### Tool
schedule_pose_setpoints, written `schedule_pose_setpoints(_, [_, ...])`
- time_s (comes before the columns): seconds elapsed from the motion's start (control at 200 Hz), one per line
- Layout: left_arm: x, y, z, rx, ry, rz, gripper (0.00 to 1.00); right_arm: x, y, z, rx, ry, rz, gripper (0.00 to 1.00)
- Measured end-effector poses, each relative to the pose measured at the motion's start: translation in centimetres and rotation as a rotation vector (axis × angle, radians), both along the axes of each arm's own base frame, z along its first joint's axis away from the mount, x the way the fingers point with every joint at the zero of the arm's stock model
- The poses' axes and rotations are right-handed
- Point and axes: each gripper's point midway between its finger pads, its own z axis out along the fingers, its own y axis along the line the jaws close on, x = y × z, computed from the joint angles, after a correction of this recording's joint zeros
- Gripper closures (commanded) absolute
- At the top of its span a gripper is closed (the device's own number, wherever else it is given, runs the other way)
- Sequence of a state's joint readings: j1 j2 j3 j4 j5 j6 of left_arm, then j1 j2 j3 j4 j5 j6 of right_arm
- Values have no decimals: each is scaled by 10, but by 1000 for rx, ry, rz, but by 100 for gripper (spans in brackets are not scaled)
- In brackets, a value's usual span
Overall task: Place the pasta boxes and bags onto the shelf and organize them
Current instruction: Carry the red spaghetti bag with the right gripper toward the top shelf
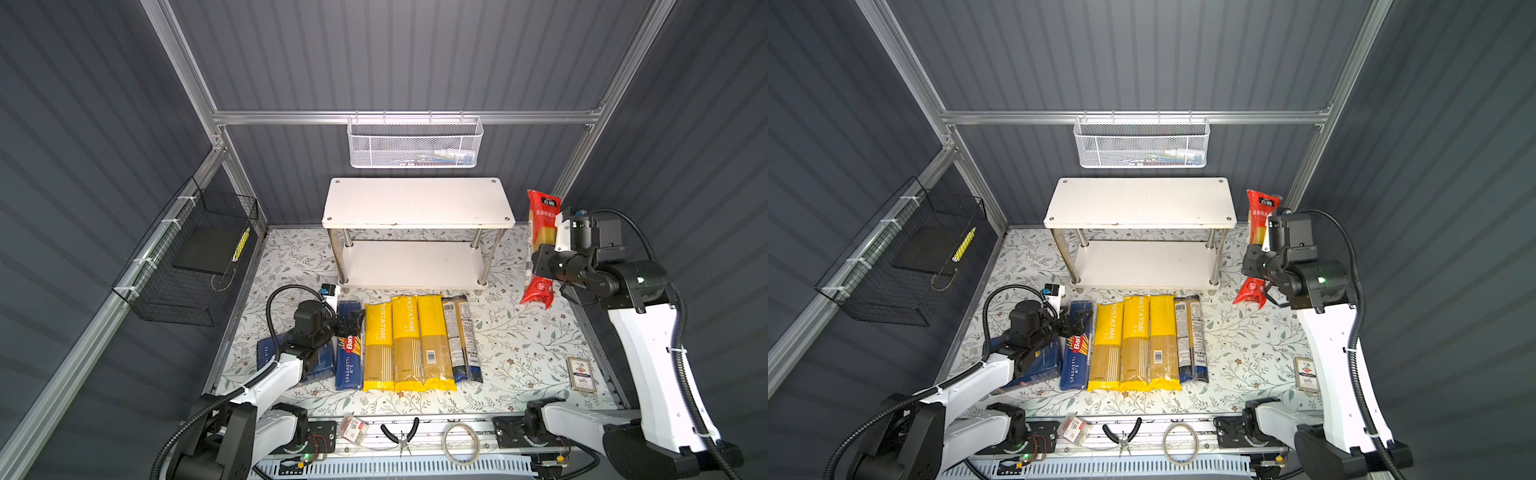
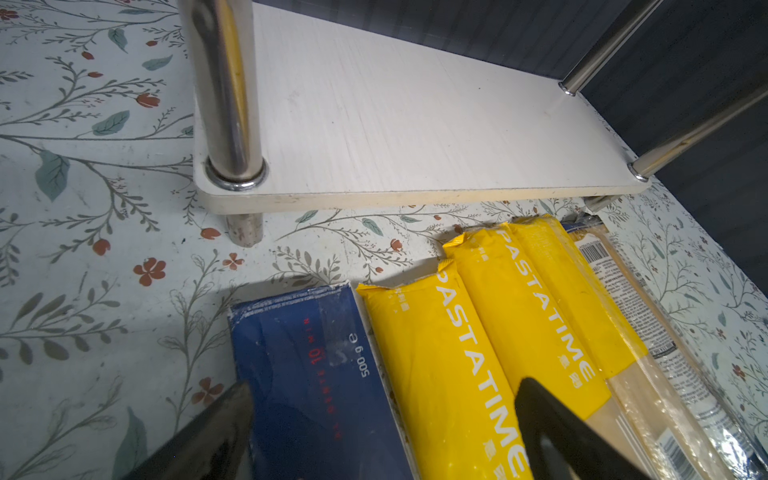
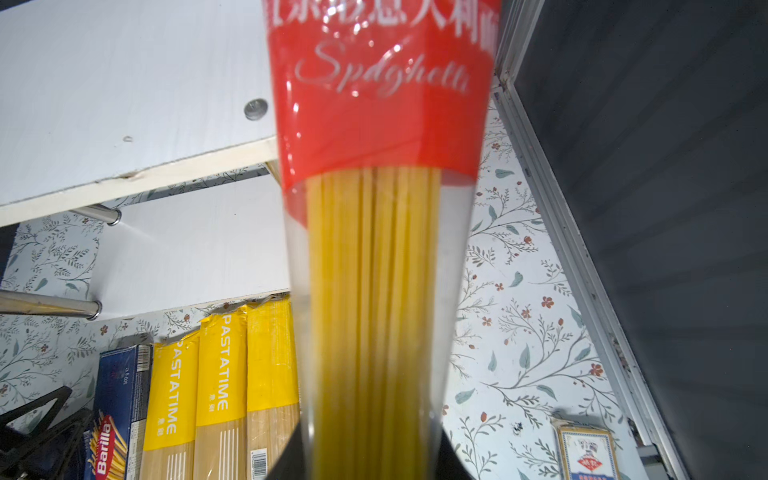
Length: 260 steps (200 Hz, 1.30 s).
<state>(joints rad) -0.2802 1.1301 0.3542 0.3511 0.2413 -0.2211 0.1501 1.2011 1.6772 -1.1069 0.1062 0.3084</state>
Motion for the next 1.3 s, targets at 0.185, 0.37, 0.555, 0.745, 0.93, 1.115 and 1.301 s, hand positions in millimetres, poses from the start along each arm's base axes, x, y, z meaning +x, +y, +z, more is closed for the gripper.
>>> schedule_pose_setpoints(0.185, [-1,-1,-1,-3,5,-7,1,18,15,15,53,-22,54,77])
schedule_pose_setpoints(0.37, [-1,-2,-1,-4,5,-9,1,41,34,40,122,-80,115,77])
schedule_pose_setpoints(0.555, [-1,-2,-1,-4,5,-10,1,59,46,50,170,-109,155,77])
schedule_pose_setpoints(0.745, [-1,-2,-3,-4,11,-13,1,85,57,48,193,-96,184,77])
schedule_pose_setpoints(0.93, [-1,-2,-2,-4,10,-12,1,114,66,42,207,-82,204,77])
schedule_pose_setpoints(1.115, [-1,-2,-3,-4,11,-12,1,135,71,50,212,-106,218,76])
schedule_pose_setpoints(1.301, [-1,-2,-3,-4,11,-12,1,148,71,54,201,-124,215,75])
